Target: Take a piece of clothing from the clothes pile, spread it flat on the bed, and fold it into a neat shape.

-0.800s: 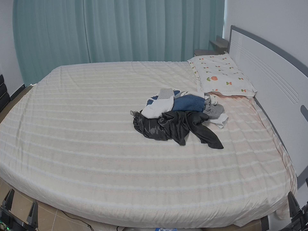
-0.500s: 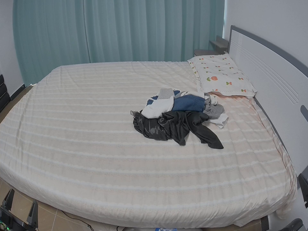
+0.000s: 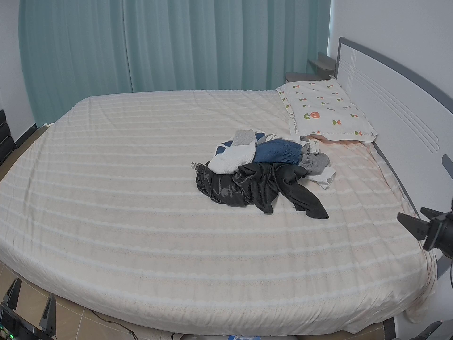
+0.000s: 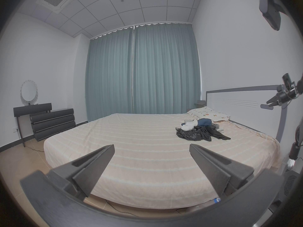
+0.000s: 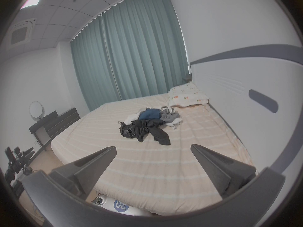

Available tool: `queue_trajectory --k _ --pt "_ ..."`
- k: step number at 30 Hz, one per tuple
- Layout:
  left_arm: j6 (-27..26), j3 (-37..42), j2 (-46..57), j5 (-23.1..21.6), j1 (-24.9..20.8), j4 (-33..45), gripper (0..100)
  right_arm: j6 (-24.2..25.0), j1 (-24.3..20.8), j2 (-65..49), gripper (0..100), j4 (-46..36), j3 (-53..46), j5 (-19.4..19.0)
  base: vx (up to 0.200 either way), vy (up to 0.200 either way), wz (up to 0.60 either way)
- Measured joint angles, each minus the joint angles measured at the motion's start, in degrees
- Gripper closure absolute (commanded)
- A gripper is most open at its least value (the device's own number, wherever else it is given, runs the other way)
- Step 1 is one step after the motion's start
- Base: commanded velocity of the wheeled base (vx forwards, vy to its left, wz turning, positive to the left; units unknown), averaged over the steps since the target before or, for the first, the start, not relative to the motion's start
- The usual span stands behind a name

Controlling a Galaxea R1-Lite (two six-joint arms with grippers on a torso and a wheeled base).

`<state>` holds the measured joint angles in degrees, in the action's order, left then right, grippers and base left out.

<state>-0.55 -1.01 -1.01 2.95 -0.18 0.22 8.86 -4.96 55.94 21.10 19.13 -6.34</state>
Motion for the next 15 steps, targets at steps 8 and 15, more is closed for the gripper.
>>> queue_trajectory --k 8,15 --pt "0.04 0.00 0.00 0.02 0.00 0.00 0 3.07 -2.34 22.83 0 10.67 5.62 3.41 0.000 0.000 0.00" --pt "0.01 0.00 0.00 0.02 0.00 0.02 0 5.14 -3.96 42.68 0 17.21 14.45 7.38 0.000 0.000 0.00"
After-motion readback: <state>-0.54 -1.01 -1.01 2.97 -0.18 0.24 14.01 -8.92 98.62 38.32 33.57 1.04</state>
